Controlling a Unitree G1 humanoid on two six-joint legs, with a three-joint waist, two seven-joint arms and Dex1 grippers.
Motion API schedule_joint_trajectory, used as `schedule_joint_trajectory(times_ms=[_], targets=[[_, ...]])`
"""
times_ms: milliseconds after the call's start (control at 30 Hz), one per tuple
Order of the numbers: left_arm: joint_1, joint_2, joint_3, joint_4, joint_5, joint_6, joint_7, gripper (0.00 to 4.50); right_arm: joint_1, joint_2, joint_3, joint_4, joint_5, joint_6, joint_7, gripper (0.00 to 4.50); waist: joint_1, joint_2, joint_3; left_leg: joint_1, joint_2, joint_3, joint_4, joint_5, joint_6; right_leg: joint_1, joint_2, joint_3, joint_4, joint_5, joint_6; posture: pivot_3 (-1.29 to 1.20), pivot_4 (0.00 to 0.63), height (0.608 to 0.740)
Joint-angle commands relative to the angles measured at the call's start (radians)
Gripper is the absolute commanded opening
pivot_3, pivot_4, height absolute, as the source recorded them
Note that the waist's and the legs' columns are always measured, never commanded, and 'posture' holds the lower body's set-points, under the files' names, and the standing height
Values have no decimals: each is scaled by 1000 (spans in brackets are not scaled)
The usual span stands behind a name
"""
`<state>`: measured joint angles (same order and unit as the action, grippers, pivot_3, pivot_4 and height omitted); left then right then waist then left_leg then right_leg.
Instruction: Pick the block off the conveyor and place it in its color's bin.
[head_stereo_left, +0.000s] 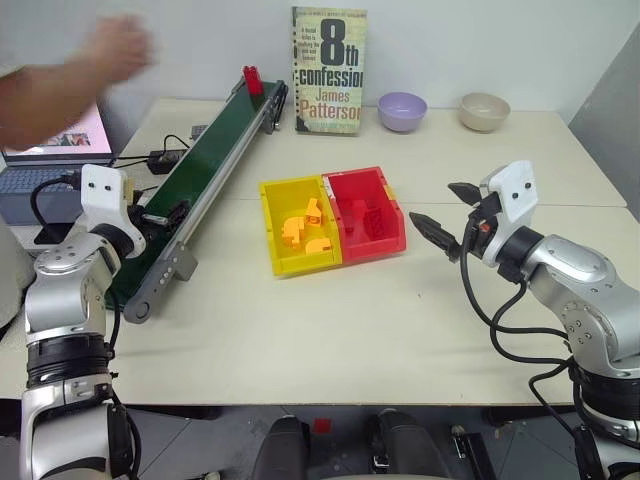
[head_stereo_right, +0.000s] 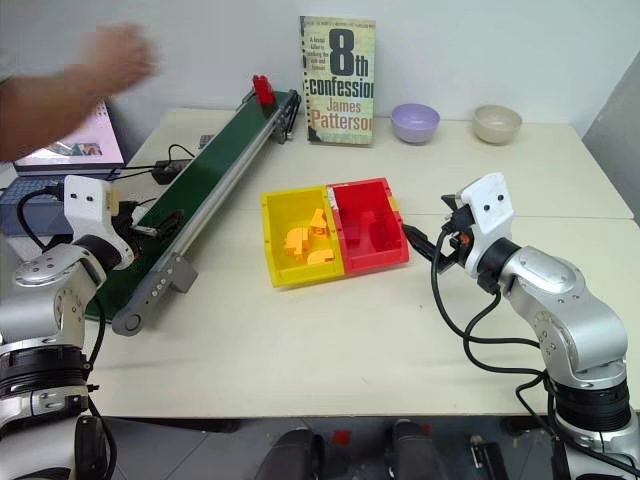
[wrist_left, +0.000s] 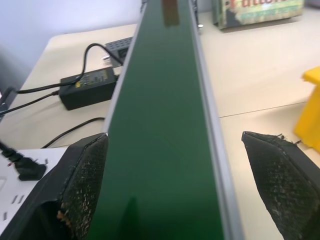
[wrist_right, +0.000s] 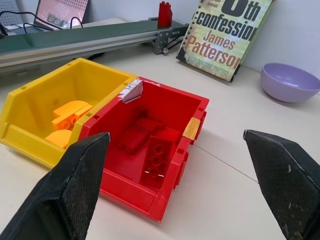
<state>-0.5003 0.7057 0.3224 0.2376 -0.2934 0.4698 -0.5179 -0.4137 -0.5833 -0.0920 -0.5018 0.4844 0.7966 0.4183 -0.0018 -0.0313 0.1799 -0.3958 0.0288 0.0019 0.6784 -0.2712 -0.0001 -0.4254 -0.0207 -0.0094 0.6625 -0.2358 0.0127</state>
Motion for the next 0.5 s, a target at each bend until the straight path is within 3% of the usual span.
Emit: schedule_joint_trajectory(times_ms=[33,500], targets=[[-4,15,34,-43,-21,12,4,4435,-15,-9,-12,-17,-5,-8,5,4500,0,0,0,0,0,0,0,0,0,0,0,0,0,0,0,0,150,740],[29,-8,73,-83,-38,8,53,4435,-55,-3,-27,-13,45,14,43,4500,0,0,0,0,0,0,0,0,0,0,0,0,0,0,0,0,150,740]])
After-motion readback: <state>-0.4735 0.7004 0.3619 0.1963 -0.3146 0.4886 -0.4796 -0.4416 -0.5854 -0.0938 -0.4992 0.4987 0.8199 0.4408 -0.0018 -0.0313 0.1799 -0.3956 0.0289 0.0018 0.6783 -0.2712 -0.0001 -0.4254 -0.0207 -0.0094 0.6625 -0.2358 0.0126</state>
